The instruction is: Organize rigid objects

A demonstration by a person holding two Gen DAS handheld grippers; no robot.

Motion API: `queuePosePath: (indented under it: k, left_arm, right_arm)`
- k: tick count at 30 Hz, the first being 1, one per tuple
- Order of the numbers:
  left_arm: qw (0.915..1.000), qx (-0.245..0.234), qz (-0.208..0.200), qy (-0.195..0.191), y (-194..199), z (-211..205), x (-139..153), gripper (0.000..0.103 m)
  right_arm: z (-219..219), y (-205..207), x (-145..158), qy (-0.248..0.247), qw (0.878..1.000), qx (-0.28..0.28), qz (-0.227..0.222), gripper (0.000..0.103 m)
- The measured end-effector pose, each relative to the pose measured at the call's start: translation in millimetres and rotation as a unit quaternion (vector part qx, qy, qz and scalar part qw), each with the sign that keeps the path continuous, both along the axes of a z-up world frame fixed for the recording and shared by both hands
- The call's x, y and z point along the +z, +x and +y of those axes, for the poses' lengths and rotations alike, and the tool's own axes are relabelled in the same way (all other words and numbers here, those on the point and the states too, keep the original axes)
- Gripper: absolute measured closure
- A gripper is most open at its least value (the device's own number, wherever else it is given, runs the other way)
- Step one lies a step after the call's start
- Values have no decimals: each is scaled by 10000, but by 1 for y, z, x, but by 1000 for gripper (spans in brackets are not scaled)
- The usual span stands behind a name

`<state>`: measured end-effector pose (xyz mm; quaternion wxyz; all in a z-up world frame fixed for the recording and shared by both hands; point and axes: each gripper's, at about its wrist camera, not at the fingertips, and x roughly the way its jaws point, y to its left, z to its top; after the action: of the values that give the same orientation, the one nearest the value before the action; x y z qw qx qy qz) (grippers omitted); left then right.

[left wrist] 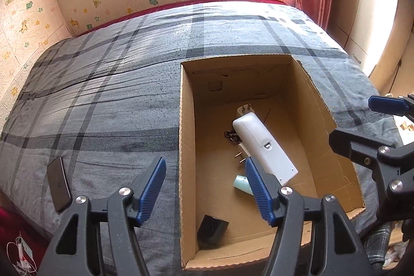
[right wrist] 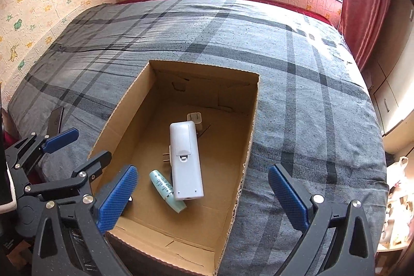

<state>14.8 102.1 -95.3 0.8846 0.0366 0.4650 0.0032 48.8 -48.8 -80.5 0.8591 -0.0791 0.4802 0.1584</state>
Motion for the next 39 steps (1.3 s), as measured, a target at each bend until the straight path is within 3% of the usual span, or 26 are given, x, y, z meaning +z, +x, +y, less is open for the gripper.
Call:
queuePosePath:
  k: [3, 4, 7, 11, 22, 27, 39]
  left_arm:
    - [10000, -25, -38, -69, -7, -6, 8, 26]
    - [9999, -31, -75, -104, -11, -8, 11, 16]
    - [9993, -101, -234, -259, -21, -13, 24, 13]
    - [9989, -124, -406, -219, -33, -21, 38, 0]
    - [9974, -9, -705, -167, -64, -39, 60, 0]
    - [9965, 263, -784, 109, -77, -44, 65, 0]
    - [9973, 54, -727, -95, -87, -58, 65, 0]
  right_arm:
    - [-7, -9, 8, 20, 10000, -75, -60, 0]
    - [-10, -12, 11, 28, 9999, -99, -96, 0]
    - [-17, -22, 23, -2, 9995, -187, -252, 0]
    - [-27, -35, 39, 43, 9988, -262, -401, 0]
    - [-44, -68, 63, 9, 9965, -323, -769, 0]
    - [-47, -82, 66, -9, 9960, -310, -836, 0]
    - [-53, -94, 65, 55, 9956, -398, -848, 0]
